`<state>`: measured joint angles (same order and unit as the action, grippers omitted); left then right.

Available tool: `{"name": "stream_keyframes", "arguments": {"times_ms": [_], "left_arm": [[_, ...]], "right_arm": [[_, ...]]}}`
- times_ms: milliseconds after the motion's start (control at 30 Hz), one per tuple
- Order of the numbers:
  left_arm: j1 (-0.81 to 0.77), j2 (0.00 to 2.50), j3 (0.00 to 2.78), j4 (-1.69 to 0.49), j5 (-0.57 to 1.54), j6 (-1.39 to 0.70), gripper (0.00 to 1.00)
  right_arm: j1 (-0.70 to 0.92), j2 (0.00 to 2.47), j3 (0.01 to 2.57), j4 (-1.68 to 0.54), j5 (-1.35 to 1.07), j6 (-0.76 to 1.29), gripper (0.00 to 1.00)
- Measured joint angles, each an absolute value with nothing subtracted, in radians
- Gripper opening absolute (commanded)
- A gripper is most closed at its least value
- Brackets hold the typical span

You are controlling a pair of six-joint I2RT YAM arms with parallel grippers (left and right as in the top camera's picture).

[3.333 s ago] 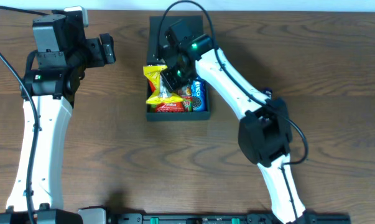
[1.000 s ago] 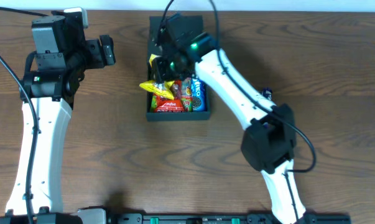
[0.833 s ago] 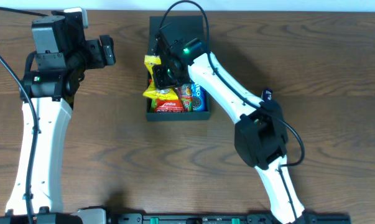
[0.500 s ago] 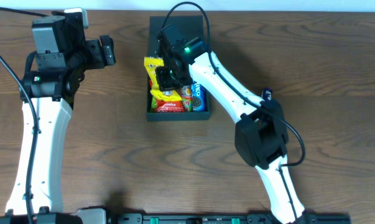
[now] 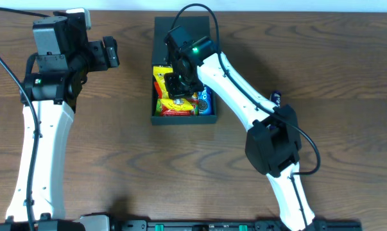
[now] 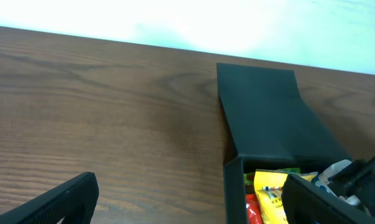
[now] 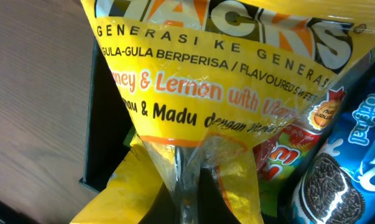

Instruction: Pack container

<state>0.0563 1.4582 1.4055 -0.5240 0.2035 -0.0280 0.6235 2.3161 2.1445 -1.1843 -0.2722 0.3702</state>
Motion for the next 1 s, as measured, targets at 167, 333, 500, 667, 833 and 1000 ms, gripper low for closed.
{"name": "stream_keyframes", "arguments": {"times_ms": [167, 333, 500, 667, 833, 1000], "left_arm": [[0.056, 1.458, 1.406, -0.524, 0.204, -0.028, 0.95], [0.056, 1.458, 1.406, -0.524, 0.204, -0.028, 0.95], [0.056, 1.458, 1.406, -0.524, 0.204, -0.028, 0.95], [0.056, 1.458, 1.406, -0.524, 0.204, -0.028, 0.95], [0.056, 1.458, 1.406, -0.524, 0.204, -0.028, 0.95], [0.056, 1.458, 1.406, -0.524, 0.204, -0.028, 0.95]], "right_arm": [[0.629, 2.345, 2.146, -1.157, -0.276, 0.37, 0.01], [0.629, 2.384, 2.167, -1.131, -0.291, 0.37, 0.01], [0.629, 2.404, 2.181, -1.12, -0.303, 0.371, 0.01], [0.628, 2.405, 2.181, -1.137, -0.315, 0.371, 0.01], [0.624, 2.391, 2.183, -1.189, -0.321, 0.371, 0.01], [0.624, 2.38, 2.176, -1.223, -0.326, 0.37, 0.01]]}}
